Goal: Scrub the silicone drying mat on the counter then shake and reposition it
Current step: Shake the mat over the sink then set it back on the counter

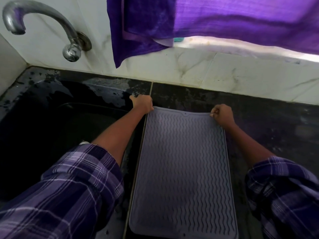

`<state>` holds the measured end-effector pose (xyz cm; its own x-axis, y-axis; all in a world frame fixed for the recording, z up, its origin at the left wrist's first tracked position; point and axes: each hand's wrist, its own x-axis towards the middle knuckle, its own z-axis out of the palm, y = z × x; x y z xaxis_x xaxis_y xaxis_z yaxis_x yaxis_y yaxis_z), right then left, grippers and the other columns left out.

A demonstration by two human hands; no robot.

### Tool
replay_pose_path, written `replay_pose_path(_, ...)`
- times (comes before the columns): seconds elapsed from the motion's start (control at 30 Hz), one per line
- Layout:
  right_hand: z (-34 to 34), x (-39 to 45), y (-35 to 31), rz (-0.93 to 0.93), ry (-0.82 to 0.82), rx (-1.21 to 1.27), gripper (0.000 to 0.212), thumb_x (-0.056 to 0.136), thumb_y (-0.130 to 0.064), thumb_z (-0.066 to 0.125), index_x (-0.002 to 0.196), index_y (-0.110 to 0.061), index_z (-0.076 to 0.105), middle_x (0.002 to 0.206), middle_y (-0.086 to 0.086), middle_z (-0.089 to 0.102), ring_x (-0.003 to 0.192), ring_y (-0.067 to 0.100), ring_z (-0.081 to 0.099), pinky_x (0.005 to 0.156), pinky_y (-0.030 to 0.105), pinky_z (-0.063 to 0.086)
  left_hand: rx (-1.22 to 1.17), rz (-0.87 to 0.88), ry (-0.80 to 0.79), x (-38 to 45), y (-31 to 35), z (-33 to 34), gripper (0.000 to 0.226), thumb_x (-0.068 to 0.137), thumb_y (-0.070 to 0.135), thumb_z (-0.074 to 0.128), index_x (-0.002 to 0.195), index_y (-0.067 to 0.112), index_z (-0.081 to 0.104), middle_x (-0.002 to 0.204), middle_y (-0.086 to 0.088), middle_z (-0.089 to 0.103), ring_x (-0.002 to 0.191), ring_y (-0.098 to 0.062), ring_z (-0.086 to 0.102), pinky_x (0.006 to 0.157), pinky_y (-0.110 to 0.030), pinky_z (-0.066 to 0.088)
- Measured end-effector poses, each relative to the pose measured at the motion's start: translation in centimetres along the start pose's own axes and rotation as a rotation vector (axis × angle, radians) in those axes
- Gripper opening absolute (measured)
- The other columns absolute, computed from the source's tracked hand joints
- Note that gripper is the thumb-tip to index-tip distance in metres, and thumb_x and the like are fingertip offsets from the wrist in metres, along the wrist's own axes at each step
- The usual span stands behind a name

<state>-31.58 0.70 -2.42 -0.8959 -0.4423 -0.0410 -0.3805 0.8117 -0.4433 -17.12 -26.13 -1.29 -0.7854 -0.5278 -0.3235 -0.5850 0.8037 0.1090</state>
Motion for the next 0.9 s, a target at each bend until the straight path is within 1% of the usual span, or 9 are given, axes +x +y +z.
replay_pose_path(0.1, 0.4, 0.2, 0.2, 0.000, 0.013, 0.013, 0.006, 0.081, 0.003, 0.066, 0.082, 0.008, 0.068, 0.070, 0.009, 0.055, 0.069, 0.018, 0.052, 0.067, 0.022, 0.036, 0.066, -0.015, 0.033, 0.2, 0.2, 0.3, 0.029, 0.093, 0.033, 0.059, 0.114, 0.015, 0.067, 0.122, -0.009, 0.063, 0.122, -0.030, 0.050, 0.110, -0.059, 0.021)
replay_pose_path(0.23, 0.8, 0.4, 0.3, 0.027, 0.007, 0.011, 0.007, 0.082, 0.000, 0.066, 0.084, 0.006, 0.068, 0.071, 0.012, 0.058, 0.068, 0.020, 0.053, 0.065, 0.025, 0.043, 0.098, -0.039, 0.049, 0.4, 0.4, 0.5, 0.029, 0.093, 0.033, 0.059, 0.115, 0.015, 0.066, 0.124, -0.010, 0.061, 0.123, -0.030, 0.049, 0.109, -0.058, 0.021)
replay_pose_path(0.33, 0.9, 0.7, -0.1, 0.044, 0.013, 0.026, 0.006, 0.083, -0.002, 0.066, 0.084, 0.003, 0.068, 0.082, 0.021, 0.067, 0.075, 0.030, 0.061, 0.068, 0.025, 0.043, 0.129, -0.039, 0.063, 0.9, 0.2, 0.5, 0.029, 0.093, 0.033, 0.059, 0.116, 0.016, 0.065, 0.125, -0.010, 0.061, 0.124, -0.029, 0.047, 0.108, -0.059, 0.023)
replay_pose_path(0.43, 1.0, 0.8, -0.3, 0.054, 0.025, 0.028, 0.006, 0.084, -0.003, 0.066, 0.085, 0.002, 0.069, 0.089, 0.022, 0.070, 0.083, 0.031, 0.065, 0.069, 0.025, 0.043, 0.147, -0.043, 0.059, 1.3, 0.1, 0.7, 0.029, 0.093, 0.034, 0.059, 0.115, 0.016, 0.065, 0.125, -0.009, 0.061, 0.125, -0.029, 0.047, 0.107, -0.058, 0.024)
replay_pose_path(0.57, 1.4, 0.3, -0.6, 0.073, 0.050, 0.027, 0.007, 0.085, -0.001, 0.063, 0.086, 0.004, 0.068, 0.092, 0.024, 0.069, 0.086, 0.033, 0.065, 0.073, 0.030, 0.048, 0.186, -0.027, 0.077, 1.4, 0.1, 1.1, 0.032, 0.093, 0.036, 0.059, 0.119, 0.016, 0.063, 0.126, -0.009, 0.060, 0.125, -0.029, 0.046, 0.107, -0.057, 0.025)
replay_pose_path(0.63, 1.6, -0.1, -0.7, 0.085, 0.063, 0.008, 0.009, 0.086, -0.001, 0.062, 0.088, 0.005, 0.068, 0.094, 0.025, 0.069, 0.090, 0.035, 0.065, 0.078, 0.034, 0.052, 0.183, -0.015, 0.112, 1.3, 0.1, 1.2, 0.029, 0.090, 0.036, 0.063, 0.113, 0.018, 0.065, 0.120, -0.009, 0.063, 0.124, -0.028, 0.046, 0.106, -0.056, 0.026)
replay_pose_path(0.77, 1.3, -0.9, -1.5, 0.096, 0.088, -0.057, 0.024, 0.087, 0.002, 0.058, 0.110, 0.001, 0.063, 0.116, 0.024, 0.060, 0.109, 0.035, 0.058, 0.092, 0.043, 0.051, 0.113, 0.035, 0.250, 0.3, -0.7, 0.8, 0.027, 0.087, 0.035, 0.066, 0.110, 0.021, 0.065, 0.110, -0.004, 0.067, 0.121, -0.025, 0.044, 0.100, -0.046, 0.030)
replay_pose_path(0.83, 1.1, -2.5, -1.9, 0.062, 0.113, -0.089, 0.035, 0.087, 0.004, 0.054, 0.121, -0.002, 0.058, 0.124, 0.024, 0.054, 0.116, 0.036, 0.051, 0.093, 0.045, 0.049, 0.043, 0.087, 0.327, -1.2, -1.4, 1.1, 0.028, 0.088, 0.033, 0.064, 0.114, 0.021, 0.062, 0.114, -0.004, 0.065, 0.120, -0.026, 0.044, 0.097, -0.043, 0.031)
replay_pose_path(0.9, 1.0, -4.4, -2.1, 0.023, 0.106, -0.084, 0.036, 0.087, 0.001, 0.053, 0.123, -0.001, 0.056, 0.123, 0.026, 0.053, 0.115, 0.038, 0.050, 0.092, 0.046, 0.049, -0.016, 0.133, 0.352, -3.1, -2.4, 1.4, 0.028, 0.089, 0.031, 0.063, 0.114, 0.019, 0.063, 0.116, -0.004, 0.065, 0.121, -0.025, 0.044, 0.097, -0.041, 0.030)
